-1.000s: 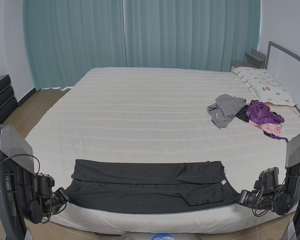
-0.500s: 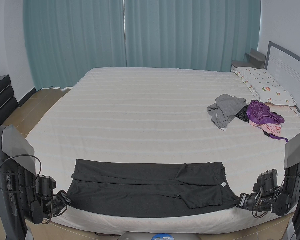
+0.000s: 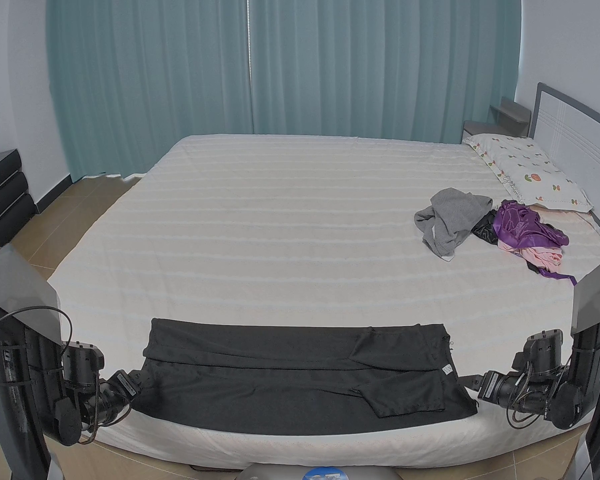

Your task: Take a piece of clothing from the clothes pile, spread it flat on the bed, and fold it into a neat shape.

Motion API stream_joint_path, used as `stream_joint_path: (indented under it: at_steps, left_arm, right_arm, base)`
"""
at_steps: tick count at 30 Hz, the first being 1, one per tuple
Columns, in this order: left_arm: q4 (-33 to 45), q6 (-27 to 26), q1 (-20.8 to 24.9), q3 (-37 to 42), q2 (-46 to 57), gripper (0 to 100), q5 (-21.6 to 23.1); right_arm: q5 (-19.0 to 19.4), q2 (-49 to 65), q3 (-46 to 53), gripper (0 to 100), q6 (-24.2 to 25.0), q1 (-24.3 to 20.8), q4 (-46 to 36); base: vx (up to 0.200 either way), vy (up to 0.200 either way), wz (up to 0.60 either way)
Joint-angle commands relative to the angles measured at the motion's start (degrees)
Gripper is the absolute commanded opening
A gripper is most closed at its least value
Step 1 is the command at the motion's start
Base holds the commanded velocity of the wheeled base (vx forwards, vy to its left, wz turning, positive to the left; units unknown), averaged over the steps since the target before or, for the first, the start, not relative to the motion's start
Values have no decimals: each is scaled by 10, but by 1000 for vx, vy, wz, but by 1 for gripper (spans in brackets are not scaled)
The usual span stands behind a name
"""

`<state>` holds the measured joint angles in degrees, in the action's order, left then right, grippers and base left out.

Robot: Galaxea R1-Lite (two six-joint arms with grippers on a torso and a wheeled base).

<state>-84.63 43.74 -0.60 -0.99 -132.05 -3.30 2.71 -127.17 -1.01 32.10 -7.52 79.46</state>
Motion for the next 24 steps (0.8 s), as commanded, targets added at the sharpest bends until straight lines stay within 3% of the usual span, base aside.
stream_joint_path:
  at_steps: [1, 8, 13, 24]
  left_arm:
    - [-1, 5, -12, 3, 60, 100, 24]
    - [-1, 32, -16, -5, 70, 100, 31]
    - [-1, 57, -25, -6, 70, 100, 56]
    - [-1, 58, -30, -16, 77, 100, 60]
  right_arm:
    - [-4, 25, 7, 100, 5, 17, 29]
    - [-9, 58, 3, 100, 47, 8, 62]
    - [-8, 47, 3, 100, 59, -3, 64]
    - [-3, 25, 2, 100, 62, -4, 68]
  base:
    - [0, 0, 0]
    - [0, 0, 0]
    - [0, 0, 0]
    - [0, 0, 0]
